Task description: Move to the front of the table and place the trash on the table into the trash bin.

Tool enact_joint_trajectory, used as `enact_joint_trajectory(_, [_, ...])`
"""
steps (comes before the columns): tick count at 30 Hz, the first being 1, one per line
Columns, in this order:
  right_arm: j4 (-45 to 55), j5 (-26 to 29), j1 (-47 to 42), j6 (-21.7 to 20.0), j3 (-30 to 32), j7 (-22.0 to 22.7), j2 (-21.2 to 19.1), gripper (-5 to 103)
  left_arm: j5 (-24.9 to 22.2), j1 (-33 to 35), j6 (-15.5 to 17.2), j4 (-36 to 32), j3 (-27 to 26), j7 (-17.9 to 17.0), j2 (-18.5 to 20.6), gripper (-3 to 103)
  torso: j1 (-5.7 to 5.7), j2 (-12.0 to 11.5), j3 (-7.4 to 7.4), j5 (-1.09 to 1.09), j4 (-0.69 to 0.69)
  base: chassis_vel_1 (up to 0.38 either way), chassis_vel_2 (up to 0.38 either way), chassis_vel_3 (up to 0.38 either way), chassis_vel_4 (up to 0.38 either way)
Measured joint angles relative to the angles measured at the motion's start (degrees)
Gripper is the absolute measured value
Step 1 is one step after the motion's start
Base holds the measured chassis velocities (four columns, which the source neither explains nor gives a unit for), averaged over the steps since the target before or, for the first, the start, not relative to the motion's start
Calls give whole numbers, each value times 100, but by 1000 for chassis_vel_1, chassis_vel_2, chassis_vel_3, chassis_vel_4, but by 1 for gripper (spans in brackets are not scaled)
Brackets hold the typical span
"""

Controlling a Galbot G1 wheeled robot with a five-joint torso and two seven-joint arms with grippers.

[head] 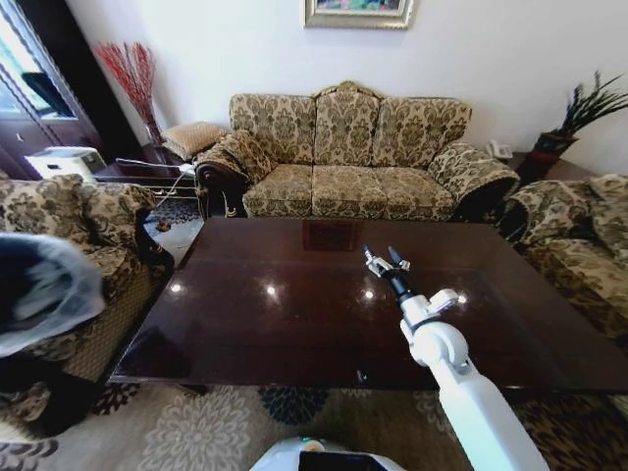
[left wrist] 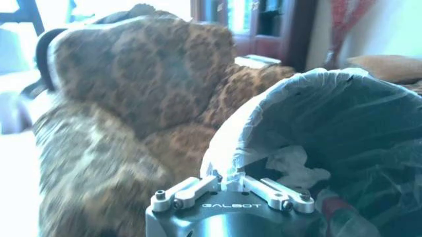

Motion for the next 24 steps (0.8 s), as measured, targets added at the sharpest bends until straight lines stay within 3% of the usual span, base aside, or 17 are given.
enact_joint_trajectory(2, [110, -8, -79, 41, -31, -63, 40, 100, 32, -126, -61, -193, 194, -133, -566, 0, 1, 0, 0, -4, 1, 0, 0, 0, 0])
enact_joint_trajectory(3, [110, -8, -79, 41, -31, -63, 40, 100, 32, -126, -61, -193, 194, -133, -566, 0, 1, 0, 0, -4, 1, 0, 0, 0, 0])
enact_joint_trajectory(6, [196, 19, -109, 46, -57, -110, 32, 100, 208, -213, -165, -270, 550, -212, -1218, 0, 1, 0, 0, -5, 7, 0, 0, 0, 0])
enact_joint_trajectory(7, [196, 19, -109, 46, -57, -110, 32, 100, 208, -213, -165, -270, 550, -212, -1218, 0, 1, 0, 0, -5, 7, 0, 0, 0, 0])
enact_joint_trajectory(11, [212, 120, -78, 63, -58, -120, 48, 100, 399, -293, -334, -119, 1019, -178, -1828, 0, 2, -1, 1, -2, 6, 0, 0, 0, 0])
enact_joint_trajectory(16, [188, 104, -94, 98, -179, -142, 147, 100, 734, -471, -502, 313, 1581, -130, -2269, 0, 3, -2, 2, -4, 6, 20, -23, -26, 29])
enact_joint_trajectory(24, [307, -85, -274, 52, -186, -128, 280, 100, 1354, -967, -787, 1252, 2309, 84, -2541, 0, -1, -1, 0, -2, 8, 47, -53, -44, 61])
